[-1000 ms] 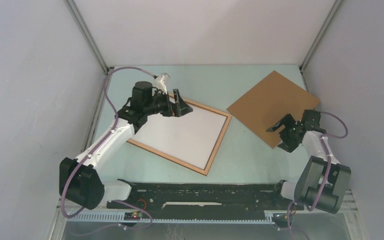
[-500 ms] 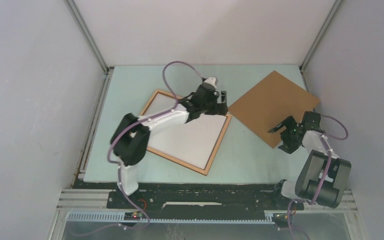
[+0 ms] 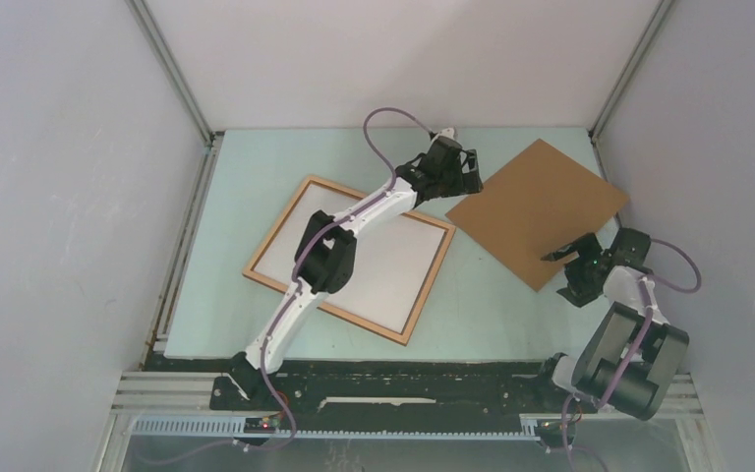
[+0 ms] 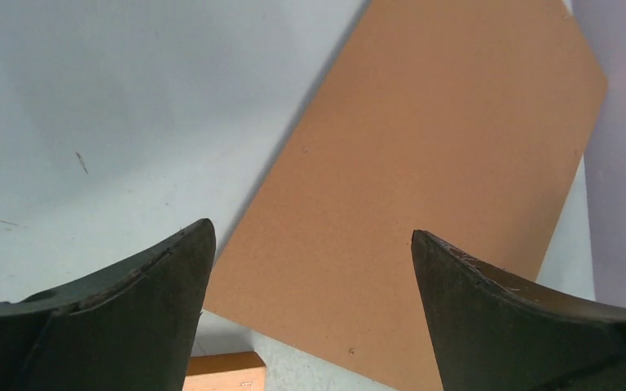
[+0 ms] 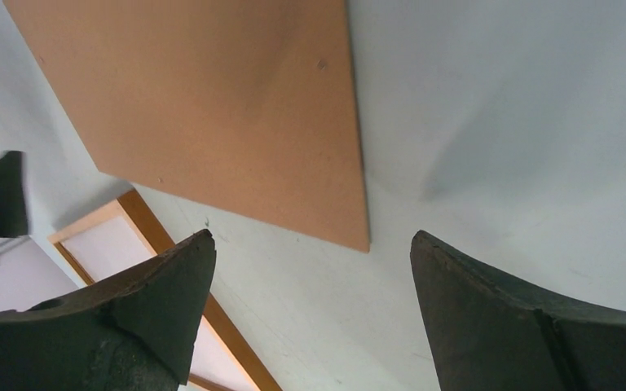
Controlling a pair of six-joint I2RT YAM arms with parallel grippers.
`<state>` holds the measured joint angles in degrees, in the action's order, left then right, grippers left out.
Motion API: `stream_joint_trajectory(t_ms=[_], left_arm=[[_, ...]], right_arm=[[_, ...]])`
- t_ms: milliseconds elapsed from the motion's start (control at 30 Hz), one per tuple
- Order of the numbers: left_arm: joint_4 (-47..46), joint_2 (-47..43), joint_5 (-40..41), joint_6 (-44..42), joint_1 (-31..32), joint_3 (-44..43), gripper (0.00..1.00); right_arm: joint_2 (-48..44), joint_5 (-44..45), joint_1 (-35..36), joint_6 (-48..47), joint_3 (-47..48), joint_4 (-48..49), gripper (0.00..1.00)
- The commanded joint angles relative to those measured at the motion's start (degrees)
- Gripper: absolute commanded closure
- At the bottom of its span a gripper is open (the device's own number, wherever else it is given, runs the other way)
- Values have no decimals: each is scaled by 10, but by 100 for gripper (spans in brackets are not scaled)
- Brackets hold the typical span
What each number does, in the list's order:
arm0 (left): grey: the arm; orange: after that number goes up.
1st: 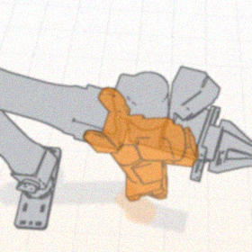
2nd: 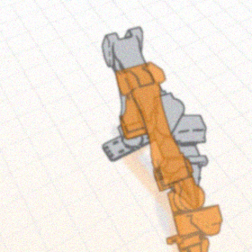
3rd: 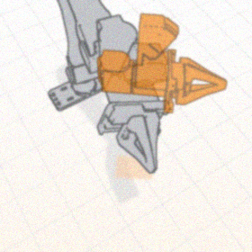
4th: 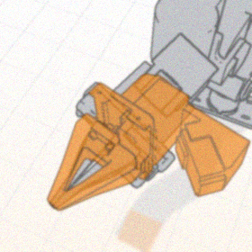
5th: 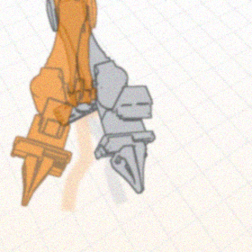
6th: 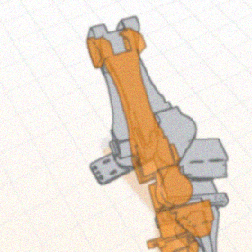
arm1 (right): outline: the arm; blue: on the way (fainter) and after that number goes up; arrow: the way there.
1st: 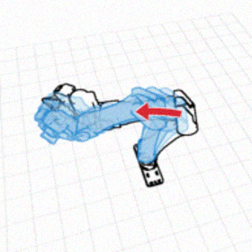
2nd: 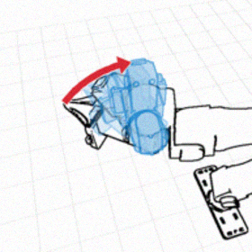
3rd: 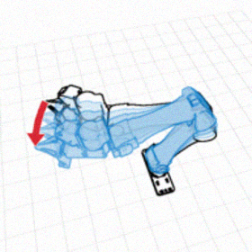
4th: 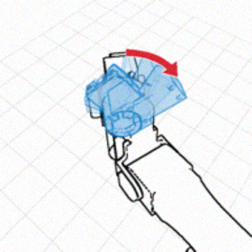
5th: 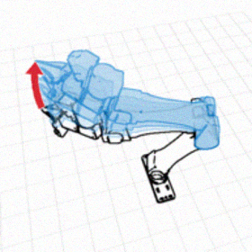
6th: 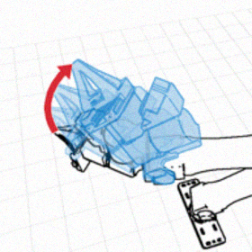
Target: Put the photo into the frame
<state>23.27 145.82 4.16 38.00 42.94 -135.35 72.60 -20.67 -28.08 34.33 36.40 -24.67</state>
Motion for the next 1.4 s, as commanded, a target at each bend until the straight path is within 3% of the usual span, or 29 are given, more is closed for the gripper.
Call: stream_joint_trajectory(t_ms=[0,100,333,667,933,1100,1367], left_arm=[[-13,28,-104,86,-11,-6,2],[-15,41,-151,114,-19,0,3],[-84,10,-195,140,-20,95,3],[-172,34,-337,202,-16,87,5],[-208,32,-390,224,-13,91,6],[-278,-13,-414,253,-15,162,9],[-306,-185,-437,222,-46,324,9]], right_arm=[[28,-56,-47,-24,-1,34,4],[57,-107,-59,-33,-1,52,6],[125,-132,-42,-17,-10,104,7],[173,-194,6,20,-9,180,9],[61,-275,6,85,-10,201,9],[-35,-285,30,149,-9,210,9],[-93,-235,64,49,-29,64,8]])
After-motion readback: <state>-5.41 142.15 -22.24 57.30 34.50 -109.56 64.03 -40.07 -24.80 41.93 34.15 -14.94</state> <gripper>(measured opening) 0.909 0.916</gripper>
